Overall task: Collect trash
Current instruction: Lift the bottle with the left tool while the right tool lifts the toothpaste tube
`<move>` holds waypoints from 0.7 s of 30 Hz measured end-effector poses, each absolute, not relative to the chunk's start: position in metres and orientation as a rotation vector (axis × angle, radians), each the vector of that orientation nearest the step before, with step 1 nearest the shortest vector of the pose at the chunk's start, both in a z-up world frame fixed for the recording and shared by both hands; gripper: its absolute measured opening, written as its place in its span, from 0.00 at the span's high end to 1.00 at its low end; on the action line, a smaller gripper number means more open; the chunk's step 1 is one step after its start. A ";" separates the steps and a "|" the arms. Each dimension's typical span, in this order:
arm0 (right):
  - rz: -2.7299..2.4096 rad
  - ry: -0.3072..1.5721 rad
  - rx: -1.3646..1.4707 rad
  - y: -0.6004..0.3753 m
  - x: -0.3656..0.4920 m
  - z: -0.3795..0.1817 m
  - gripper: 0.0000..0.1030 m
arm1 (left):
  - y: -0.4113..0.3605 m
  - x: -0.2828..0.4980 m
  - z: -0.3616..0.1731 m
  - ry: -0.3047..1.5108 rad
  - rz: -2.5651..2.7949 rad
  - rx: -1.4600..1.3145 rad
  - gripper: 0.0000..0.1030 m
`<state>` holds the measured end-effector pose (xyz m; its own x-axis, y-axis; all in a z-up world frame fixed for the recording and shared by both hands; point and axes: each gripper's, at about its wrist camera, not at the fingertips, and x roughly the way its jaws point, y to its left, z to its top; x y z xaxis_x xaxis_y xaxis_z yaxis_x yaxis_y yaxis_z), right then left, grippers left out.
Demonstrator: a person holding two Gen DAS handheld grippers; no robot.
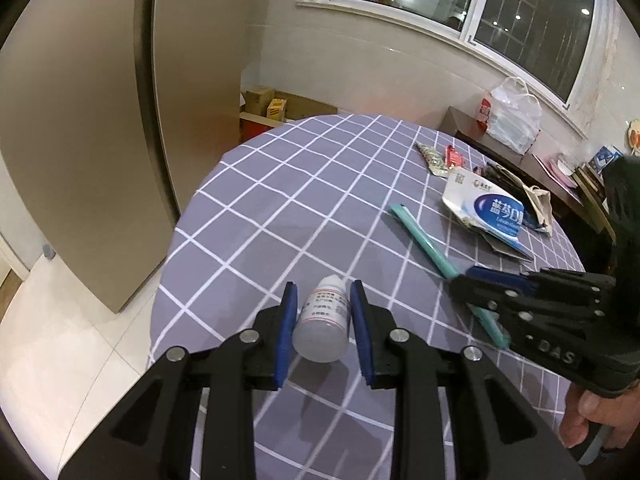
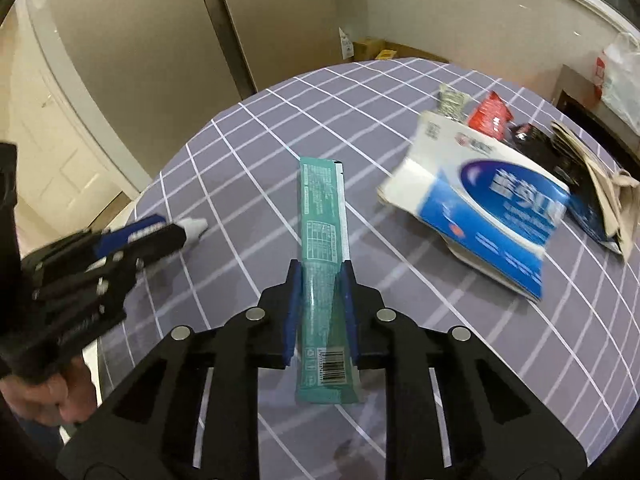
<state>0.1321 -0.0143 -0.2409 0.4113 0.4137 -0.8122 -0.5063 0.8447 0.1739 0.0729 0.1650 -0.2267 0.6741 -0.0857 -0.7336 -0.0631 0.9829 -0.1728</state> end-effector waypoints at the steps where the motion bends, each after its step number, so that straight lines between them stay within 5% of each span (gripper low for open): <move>1: 0.589 0.992 -0.106 -0.018 0.131 -0.241 0.81 | 0.163 0.073 -0.227 0.835 -0.015 -0.188 0.75; 12: 0.581 0.934 -0.268 -0.004 0.126 -0.244 0.74 | 0.141 0.079 -0.236 0.873 -0.005 -0.113 0.75; 21: 0.672 0.964 -0.032 -0.040 0.133 -0.235 0.87 | 0.146 0.080 -0.230 0.867 0.000 -0.173 0.77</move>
